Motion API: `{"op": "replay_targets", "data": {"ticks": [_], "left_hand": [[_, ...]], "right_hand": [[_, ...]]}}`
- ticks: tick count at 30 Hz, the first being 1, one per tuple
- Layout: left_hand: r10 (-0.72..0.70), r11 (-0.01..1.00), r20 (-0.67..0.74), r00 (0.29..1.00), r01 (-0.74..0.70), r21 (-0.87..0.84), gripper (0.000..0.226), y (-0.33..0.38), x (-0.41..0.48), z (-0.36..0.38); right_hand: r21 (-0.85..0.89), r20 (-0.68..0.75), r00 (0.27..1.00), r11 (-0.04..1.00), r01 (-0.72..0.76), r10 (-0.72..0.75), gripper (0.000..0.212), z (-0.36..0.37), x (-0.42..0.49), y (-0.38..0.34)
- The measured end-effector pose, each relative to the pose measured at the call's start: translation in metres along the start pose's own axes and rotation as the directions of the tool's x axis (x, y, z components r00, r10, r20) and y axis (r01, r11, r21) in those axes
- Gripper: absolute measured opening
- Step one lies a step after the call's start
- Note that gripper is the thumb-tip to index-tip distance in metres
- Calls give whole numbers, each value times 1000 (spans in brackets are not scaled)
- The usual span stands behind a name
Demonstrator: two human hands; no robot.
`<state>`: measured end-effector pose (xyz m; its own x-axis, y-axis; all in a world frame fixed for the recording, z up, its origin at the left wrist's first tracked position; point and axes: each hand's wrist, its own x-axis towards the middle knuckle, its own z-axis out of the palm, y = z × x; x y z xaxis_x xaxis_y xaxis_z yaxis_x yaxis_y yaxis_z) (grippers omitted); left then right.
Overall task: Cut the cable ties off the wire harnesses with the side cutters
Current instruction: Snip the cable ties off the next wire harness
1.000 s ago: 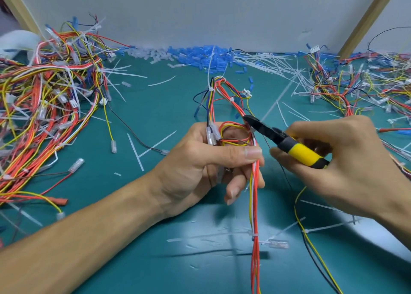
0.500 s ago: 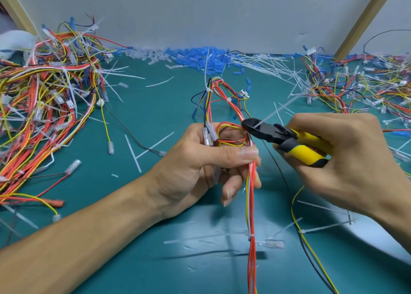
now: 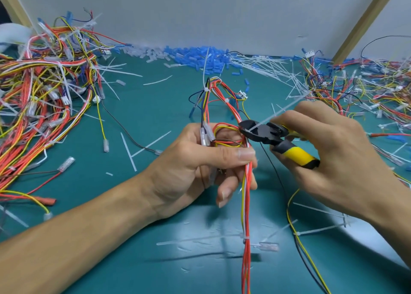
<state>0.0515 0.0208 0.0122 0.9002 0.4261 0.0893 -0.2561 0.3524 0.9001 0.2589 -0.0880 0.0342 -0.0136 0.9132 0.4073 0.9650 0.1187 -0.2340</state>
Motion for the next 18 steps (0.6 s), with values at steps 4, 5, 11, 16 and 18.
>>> {"op": "replay_targets", "data": {"ticks": [4, 5, 11, 16, 18], "left_hand": [[-1, 1000, 15, 1000, 1, 2, 15, -1, 0, 0], [1, 1000, 16, 1000, -1, 3, 16, -1, -1, 0], [-11, 1000, 49, 999, 10, 25, 14, -1, -1, 1], [-4, 1000, 14, 1000, 4, 7, 6, 0, 0, 0], [-7, 1000, 33, 999, 7, -6, 6, 0, -1, -1]], "right_hand": [[14, 16, 1000, 1000, 27, -27, 25, 5, 0, -5], [27, 13, 1000, 999, 23, -23, 20, 4, 0, -7], [-9, -9, 1000, 1000, -27, 27, 18, -6, -4, -8], [6, 32, 999, 1000, -23, 23, 10, -4, 0, -13], [14, 26, 999, 999, -39, 38, 19, -7, -4, -10]]}}
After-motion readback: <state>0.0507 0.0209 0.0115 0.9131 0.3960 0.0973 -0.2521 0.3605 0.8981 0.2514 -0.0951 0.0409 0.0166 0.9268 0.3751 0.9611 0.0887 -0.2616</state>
